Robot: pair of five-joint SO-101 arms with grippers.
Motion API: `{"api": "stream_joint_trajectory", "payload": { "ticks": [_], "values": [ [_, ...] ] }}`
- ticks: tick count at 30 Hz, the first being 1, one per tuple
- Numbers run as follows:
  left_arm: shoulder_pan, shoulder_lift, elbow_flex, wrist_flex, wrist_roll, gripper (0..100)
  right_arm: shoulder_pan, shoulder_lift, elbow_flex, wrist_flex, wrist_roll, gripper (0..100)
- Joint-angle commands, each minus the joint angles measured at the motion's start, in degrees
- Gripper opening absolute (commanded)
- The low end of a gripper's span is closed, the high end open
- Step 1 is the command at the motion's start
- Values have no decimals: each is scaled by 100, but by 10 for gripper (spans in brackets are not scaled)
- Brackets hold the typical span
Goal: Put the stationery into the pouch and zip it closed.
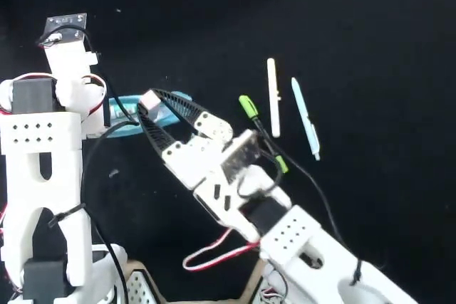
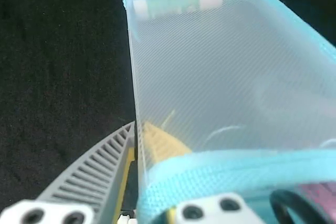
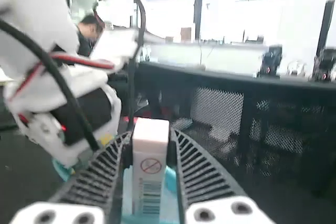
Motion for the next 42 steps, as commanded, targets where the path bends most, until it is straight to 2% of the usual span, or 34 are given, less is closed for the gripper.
{"api": "stream_joint_trajectory", "payload": {
  "ticks": [1, 7, 9, 12, 14, 23, 27, 32, 37, 42],
  "values": [
    [4, 53, 198, 79, 18, 30, -44, 602, -664, -132, -35, 11],
    [4, 53, 198, 79, 18, 30, -53, 664, -497, -62, -26, 20],
    [4, 53, 198, 79, 18, 30, -62, 655, -558, 299, -44, 80],
    [4, 53, 198, 79, 18, 30, -202, 655, -1024, 1442, -44, 208],
    [4, 53, 198, 79, 18, 30, -360, 655, -1481, 2426, -44, 237],
    [-13, 53, 198, 79, 18, 30, -123, -145, -3873, 5424, -18, 162],
    [4, 53, 198, 79, 18, 30, 563, -875, -4462, 6462, -18, 149],
    [-31, 53, 198, 79, 18, 30, 2180, -1464, -4664, 7174, -35, 149],
    [-31, 53, 198, 79, 18, 30, 3446, -1253, -4303, 7675, -35, 149],
    [-40, 53, 198, 79, 18, 30, 4097, -321, -3996, 7798, -26, 149]
  ]
}}
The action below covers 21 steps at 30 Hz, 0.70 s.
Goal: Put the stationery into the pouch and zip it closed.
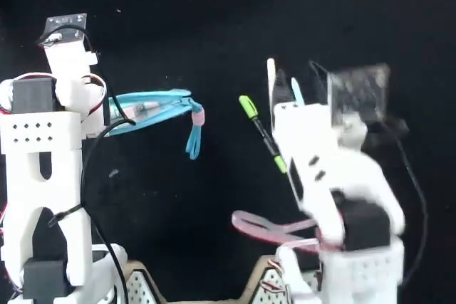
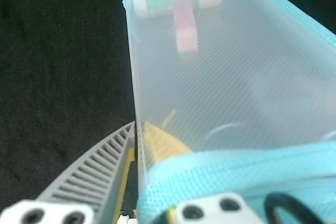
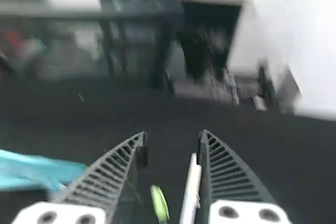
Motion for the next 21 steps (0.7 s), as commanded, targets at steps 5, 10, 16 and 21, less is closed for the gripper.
{"api": "stream_joint_trajectory", "payload": {
  "ticks": [5, 10, 16, 21],
  "values": [
    [-13, 53, 295, 79, 18, 30, 1055, 2281, -154, -35, -18, 152],
    [-22, 53, 286, 79, 18, 30, 1345, 4303, -998, -53, -9, 152],
    [-31, 53, 286, 79, 18, 30, 1319, 6607, -2273, -53, 730, 149],
    [-31, 53, 286, 79, 18, 30, 1354, 8084, -3495, -35, 1266, 149]
  ]
}}
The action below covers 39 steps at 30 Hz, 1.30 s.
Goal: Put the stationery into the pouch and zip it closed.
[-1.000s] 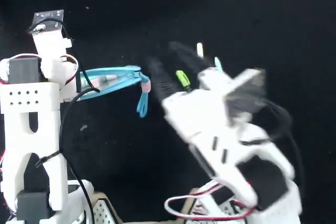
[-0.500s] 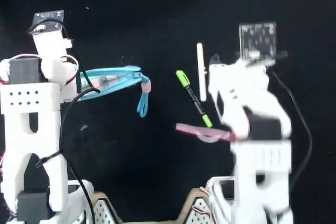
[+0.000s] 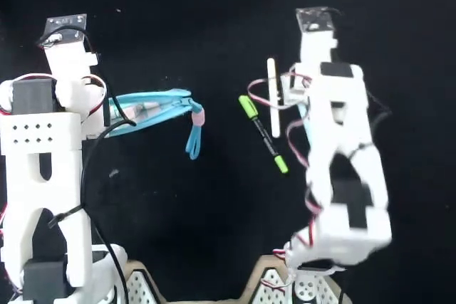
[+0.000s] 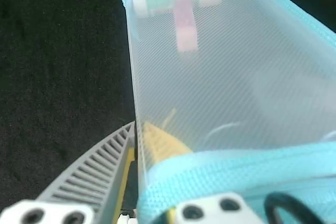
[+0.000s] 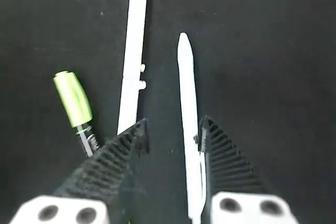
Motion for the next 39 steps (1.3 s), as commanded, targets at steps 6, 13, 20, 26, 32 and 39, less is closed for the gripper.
{"api": "stream_joint_trajectory", "payload": {
  "ticks": [6, 13, 20, 26, 32, 39],
  "values": [
    [-40, 53, 242, 88, 18, 30, 70, 2062, -2396, 334, 563, 148],
    [-40, 53, 242, 88, 18, 30, 211, 3310, -4136, 967, 571, 148],
    [-40, 53, 242, 88, 18, 30, 185, 4470, -5754, 1908, 571, 148],
    [-40, 53, 242, 88, 18, 30, 220, 5288, -7152, 2646, 651, 83],
    [-40, 53, 242, 88, 18, 30, 273, 5675, -8673, 3701, 809, 11],
    [-40, 53, 242, 88, 18, 30, 598, 5736, -9763, 4396, 800, 10]
  ]
}}
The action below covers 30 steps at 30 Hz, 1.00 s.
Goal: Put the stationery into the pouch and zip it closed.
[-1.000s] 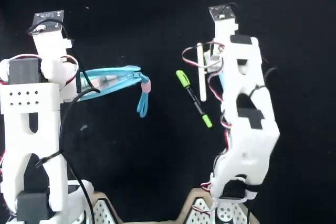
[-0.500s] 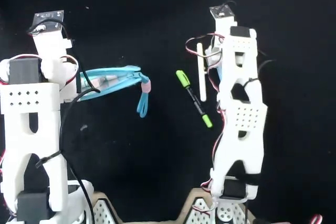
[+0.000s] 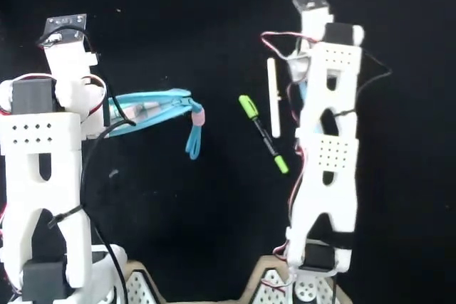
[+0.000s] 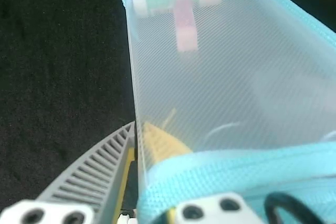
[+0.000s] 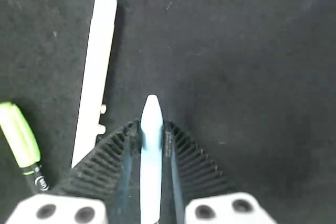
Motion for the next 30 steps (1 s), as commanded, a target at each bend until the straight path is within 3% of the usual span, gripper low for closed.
{"api": "stream_joint_trajectory", "payload": {
  "ticks": [1, 11, 16, 25, 30],
  "values": [
    [-40, 53, 242, 88, 18, 30, 343, -163, -479, 220, 44, 10],
    [-31, 53, 242, 88, 18, 30, 492, -1640, 2589, 167, 88, 10],
    [-40, 53, 242, 88, 18, 30, 607, -2571, 3925, -88, 501, 11],
    [-22, 53, 242, 88, 18, 30, 1108, -3934, 7389, -2268, 1336, 11],
    [-4, 53, 242, 88, 18, 30, 1266, -4822, 8954, -2866, 1864, 11]
  ]
}}
